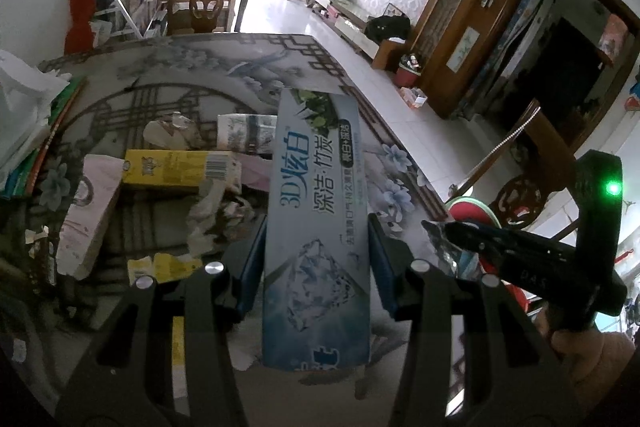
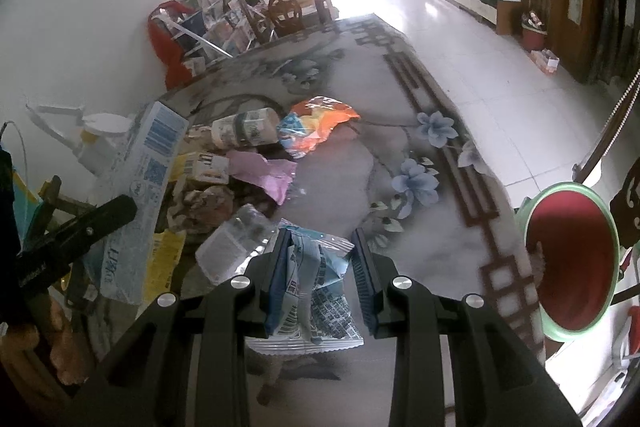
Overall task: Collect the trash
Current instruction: 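Carry the wrapper and toothpaste box over the red bin and open both tools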
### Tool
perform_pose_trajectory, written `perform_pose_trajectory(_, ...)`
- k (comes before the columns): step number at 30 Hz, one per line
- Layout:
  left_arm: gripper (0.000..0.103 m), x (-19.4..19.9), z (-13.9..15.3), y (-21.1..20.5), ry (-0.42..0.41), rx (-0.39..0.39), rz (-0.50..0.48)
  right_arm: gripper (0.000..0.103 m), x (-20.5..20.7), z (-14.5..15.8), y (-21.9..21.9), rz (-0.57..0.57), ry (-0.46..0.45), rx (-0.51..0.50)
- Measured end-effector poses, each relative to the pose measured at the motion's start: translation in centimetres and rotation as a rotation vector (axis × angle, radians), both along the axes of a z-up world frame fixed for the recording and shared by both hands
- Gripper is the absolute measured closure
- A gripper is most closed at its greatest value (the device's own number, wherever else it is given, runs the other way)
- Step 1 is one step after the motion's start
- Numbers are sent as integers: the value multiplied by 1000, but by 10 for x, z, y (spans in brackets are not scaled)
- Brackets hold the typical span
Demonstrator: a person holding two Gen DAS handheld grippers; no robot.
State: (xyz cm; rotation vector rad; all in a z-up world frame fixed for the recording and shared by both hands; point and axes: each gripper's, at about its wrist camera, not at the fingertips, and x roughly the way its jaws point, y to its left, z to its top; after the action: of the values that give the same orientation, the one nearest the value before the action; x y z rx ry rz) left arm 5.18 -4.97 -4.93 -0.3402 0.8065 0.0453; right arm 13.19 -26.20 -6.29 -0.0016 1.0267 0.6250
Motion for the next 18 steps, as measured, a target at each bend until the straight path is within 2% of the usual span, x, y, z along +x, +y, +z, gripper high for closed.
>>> perform_pose_trajectory(18, 57, 42, -7, -53, 21, -13, -4, 74, 40, -3, -66, -33, 16, -13)
